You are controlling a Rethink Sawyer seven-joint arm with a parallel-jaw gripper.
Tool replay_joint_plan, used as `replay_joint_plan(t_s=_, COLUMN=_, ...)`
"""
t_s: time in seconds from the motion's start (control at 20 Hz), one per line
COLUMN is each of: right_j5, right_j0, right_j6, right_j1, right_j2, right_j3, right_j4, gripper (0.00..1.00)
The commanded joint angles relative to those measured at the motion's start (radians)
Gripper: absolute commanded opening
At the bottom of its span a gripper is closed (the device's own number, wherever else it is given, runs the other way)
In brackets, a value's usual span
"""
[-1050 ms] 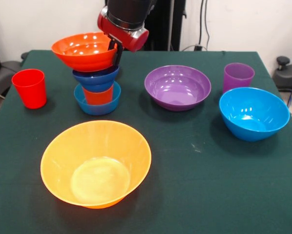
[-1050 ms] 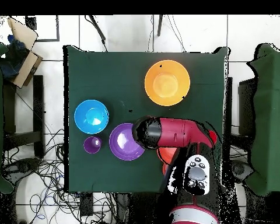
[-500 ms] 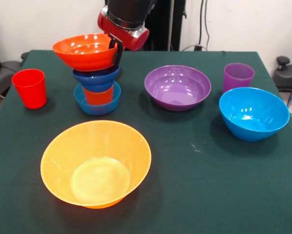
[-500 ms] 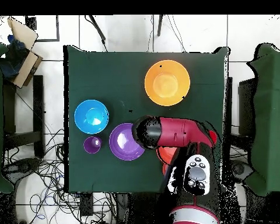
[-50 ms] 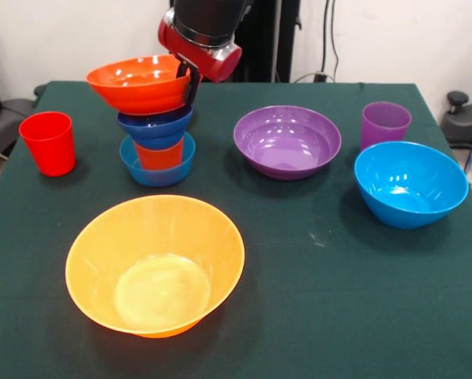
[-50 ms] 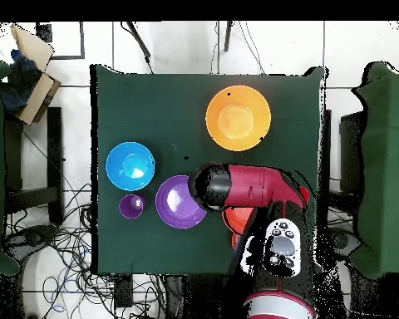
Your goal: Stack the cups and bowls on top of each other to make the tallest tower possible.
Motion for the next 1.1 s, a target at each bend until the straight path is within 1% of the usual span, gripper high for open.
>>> replay_joint_plan(t_s=0.05, right_j5=0.094, right_j0=-0.017, right_j6=-0.117, right_j1=0.015, right_j2=0.137, right_j3=-0.056, right_j4=-0.01, gripper=0.0)
replay_joint_plan(t_s=0.75, right_j5=0.131, right_j0=-0.025, right_j6=-0.112, right_j1=0.011, right_j2=0.155, right_j3=-0.07, right_j4=-0.022, gripper=0.0)
replay_joint_plan(t_s=1.1, right_j5=0.167, right_j0=-0.021, right_j6=-0.113, right_j1=0.005, right_j2=0.154, right_j3=-0.077, right_j4=-0.025, gripper=0.0)
